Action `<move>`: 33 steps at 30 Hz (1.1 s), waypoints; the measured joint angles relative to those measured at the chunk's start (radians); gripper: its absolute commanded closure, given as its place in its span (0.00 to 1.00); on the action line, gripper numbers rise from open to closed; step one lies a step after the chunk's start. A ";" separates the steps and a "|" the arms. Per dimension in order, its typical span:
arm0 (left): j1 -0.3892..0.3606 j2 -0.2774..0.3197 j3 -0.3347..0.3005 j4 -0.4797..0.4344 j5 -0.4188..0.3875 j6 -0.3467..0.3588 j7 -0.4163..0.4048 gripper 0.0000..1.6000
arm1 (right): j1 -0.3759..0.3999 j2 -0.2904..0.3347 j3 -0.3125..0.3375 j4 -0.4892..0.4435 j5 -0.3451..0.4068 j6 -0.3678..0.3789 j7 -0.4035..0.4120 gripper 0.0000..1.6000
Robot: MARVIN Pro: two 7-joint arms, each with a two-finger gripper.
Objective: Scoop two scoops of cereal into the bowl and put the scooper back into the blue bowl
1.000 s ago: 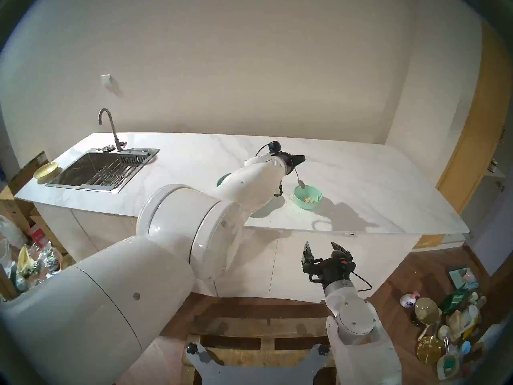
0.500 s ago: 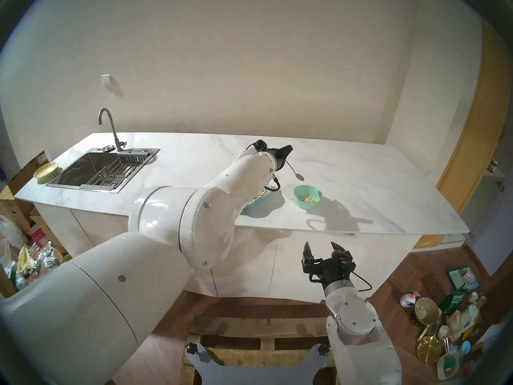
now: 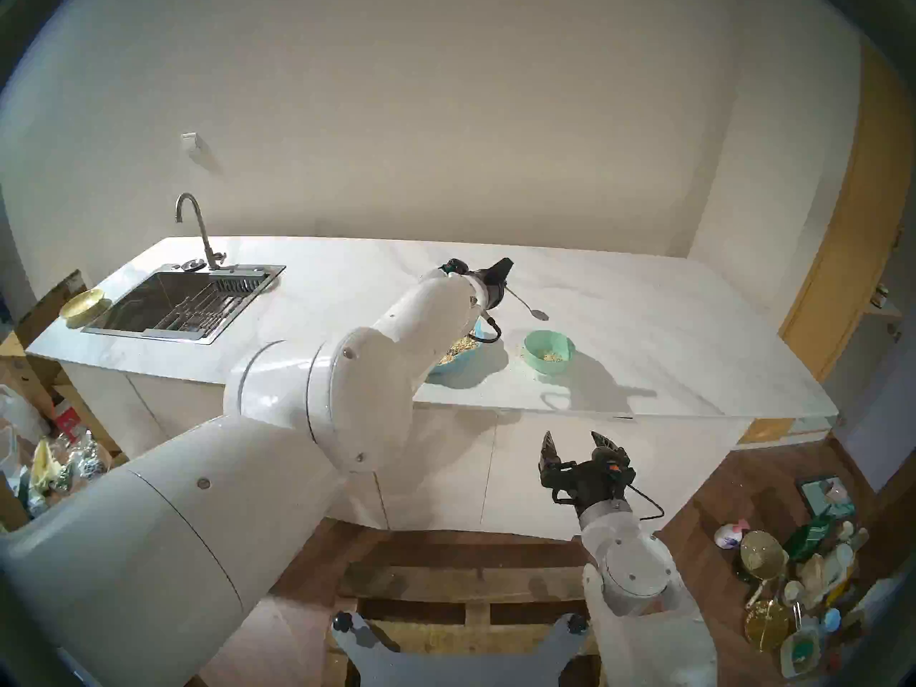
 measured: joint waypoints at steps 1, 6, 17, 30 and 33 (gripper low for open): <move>0.003 0.004 -0.003 0.000 -0.002 0.003 -0.007 1.00 | 0.000 0.000 0.000 0.000 0.000 0.000 0.000 0.00; 0.007 0.035 -0.001 -0.006 0.000 0.005 -0.033 1.00 | 0.000 0.000 0.000 0.001 0.000 0.000 0.000 0.00; 0.000 0.170 0.007 -0.039 0.003 0.018 -0.097 1.00 | 0.001 0.000 0.000 0.003 0.000 0.000 0.000 0.00; 0.029 0.300 0.029 -0.077 0.007 0.100 -0.175 1.00 | 0.001 0.000 0.000 0.002 0.000 0.000 0.000 0.00; 0.043 0.317 0.032 -0.089 0.007 0.124 -0.188 1.00 | 0.001 0.000 0.000 0.002 0.000 0.000 0.000 0.00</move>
